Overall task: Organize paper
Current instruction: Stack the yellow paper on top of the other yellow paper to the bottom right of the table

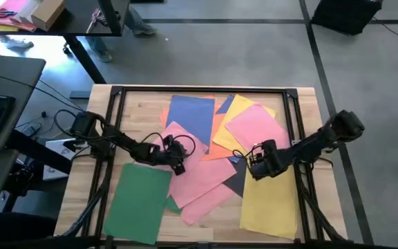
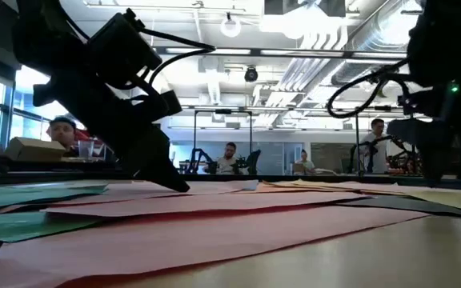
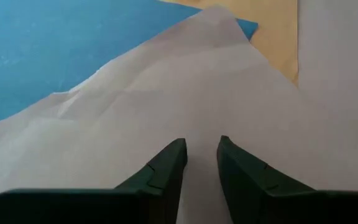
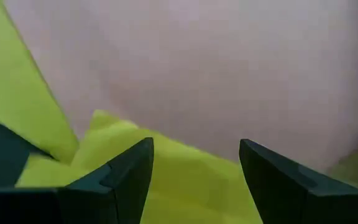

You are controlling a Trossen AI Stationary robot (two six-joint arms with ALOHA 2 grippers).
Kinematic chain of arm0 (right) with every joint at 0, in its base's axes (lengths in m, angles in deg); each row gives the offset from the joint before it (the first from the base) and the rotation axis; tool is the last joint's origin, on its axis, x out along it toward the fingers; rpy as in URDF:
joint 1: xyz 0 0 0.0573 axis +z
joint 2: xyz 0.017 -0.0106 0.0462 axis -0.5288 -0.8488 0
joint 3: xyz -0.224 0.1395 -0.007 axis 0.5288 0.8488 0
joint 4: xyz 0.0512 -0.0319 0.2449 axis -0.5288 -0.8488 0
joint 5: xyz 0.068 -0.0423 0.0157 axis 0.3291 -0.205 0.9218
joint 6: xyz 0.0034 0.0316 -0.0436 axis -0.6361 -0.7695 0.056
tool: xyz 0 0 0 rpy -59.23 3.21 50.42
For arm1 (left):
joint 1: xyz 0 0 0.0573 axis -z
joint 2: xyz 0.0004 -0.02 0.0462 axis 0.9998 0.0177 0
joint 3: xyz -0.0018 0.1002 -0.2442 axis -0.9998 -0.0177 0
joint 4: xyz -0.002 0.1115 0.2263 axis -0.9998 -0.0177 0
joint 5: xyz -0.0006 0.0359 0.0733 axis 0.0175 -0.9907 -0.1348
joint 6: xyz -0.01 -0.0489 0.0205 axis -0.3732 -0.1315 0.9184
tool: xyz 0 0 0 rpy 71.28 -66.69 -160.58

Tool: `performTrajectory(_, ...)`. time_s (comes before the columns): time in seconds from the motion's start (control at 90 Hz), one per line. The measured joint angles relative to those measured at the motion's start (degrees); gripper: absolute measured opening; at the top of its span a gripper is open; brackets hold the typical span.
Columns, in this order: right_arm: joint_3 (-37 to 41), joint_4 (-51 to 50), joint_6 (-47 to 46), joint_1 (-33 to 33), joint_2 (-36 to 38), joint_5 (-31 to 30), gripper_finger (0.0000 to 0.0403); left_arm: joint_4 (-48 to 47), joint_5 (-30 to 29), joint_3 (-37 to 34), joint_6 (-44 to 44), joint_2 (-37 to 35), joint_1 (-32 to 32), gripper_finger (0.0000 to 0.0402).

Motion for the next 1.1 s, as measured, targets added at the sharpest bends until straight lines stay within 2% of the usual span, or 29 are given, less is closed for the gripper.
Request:
performTrajectory(0.167, -0.16, 3.19, 4.53, -0.87, -0.24, 0.02, 0.0224, 0.00, -0.01, 0.00, 0.00, 0.00, 0.00, 0.0085)
performTrajectory(0.389, 0.20, 0.70, 0.64, -2.52, -0.41, -5.09, 0.0224, 0.02, 0.02, 0.00, 0.00, 0.00, 0.00, 0.0085)
performTrajectory(0.556, 1.70, 5.63, 4.84, -4.69, -2.67, -2.55, 0.0224, 0.02, 0.00, 0.00, 0.00, 0.00, 0.00, 0.0085)
performTrajectory(0.689, -0.08, 8.80, 8.16, -3.80, -3.41, -2.27, 0.0224, 0.02, 0.00, 0.02, 0.02, 0.00, 0.00, 0.0085)
performTrajectory(0.944, -3.58, 8.03, 9.43, -0.45, -3.27, -0.72, 0.0224, 0.02, 0.00, 0.02, 0.02, 0.00, 0.00, 0.0085)
performTrajectory(1.1, -4.12, 0.25, 2.75, 0.18, -3.25, -4.73, 0.0224, 0.02, 0.00, 0.02, 0.01, 0.00, 0.00, 0.0085)
